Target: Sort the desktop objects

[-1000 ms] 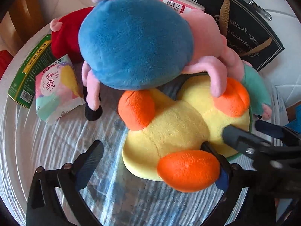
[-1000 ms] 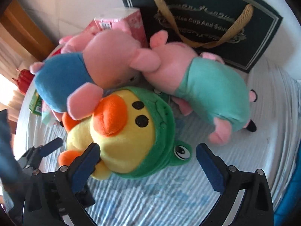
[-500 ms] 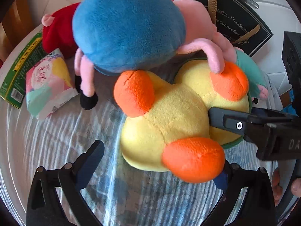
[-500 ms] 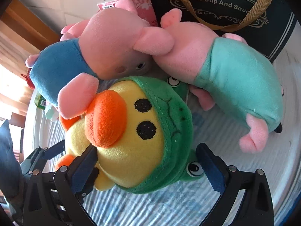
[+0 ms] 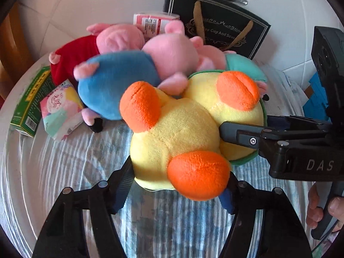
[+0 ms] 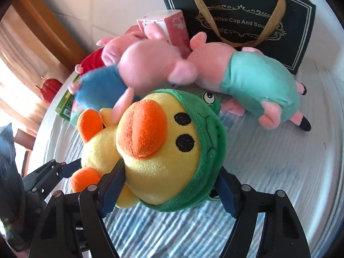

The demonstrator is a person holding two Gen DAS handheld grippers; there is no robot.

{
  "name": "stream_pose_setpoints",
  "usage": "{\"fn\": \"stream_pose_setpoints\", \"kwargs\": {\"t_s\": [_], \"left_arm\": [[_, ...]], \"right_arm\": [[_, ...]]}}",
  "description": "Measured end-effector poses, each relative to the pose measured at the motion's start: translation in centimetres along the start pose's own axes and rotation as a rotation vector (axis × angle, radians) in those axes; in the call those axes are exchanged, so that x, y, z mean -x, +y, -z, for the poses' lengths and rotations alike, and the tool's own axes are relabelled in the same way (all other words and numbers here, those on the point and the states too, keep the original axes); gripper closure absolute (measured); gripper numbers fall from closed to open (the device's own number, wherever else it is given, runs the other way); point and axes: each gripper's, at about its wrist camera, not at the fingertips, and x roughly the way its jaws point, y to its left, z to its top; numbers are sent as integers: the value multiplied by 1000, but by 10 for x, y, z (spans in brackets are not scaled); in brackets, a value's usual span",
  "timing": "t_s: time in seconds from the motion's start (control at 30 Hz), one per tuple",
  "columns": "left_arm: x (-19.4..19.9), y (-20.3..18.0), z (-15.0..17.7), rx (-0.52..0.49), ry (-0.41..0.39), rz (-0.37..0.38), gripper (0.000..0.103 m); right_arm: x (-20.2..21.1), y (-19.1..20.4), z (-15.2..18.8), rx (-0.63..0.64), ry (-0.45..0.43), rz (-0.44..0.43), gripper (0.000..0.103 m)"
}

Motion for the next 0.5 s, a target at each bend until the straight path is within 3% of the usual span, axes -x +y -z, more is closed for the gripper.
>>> {"fn": "stream_pose_setpoints", "kwargs": {"t_s": [0.2, 0.5], "left_arm": [[63, -9, -3, -52, -89, 10, 39], [160, -69, 36, -132, -259, 44, 39]], "right_arm": [[56, 13, 32, 3, -83, -3, 26], [157, 46, 89, 2, -267, 13, 27]]}}
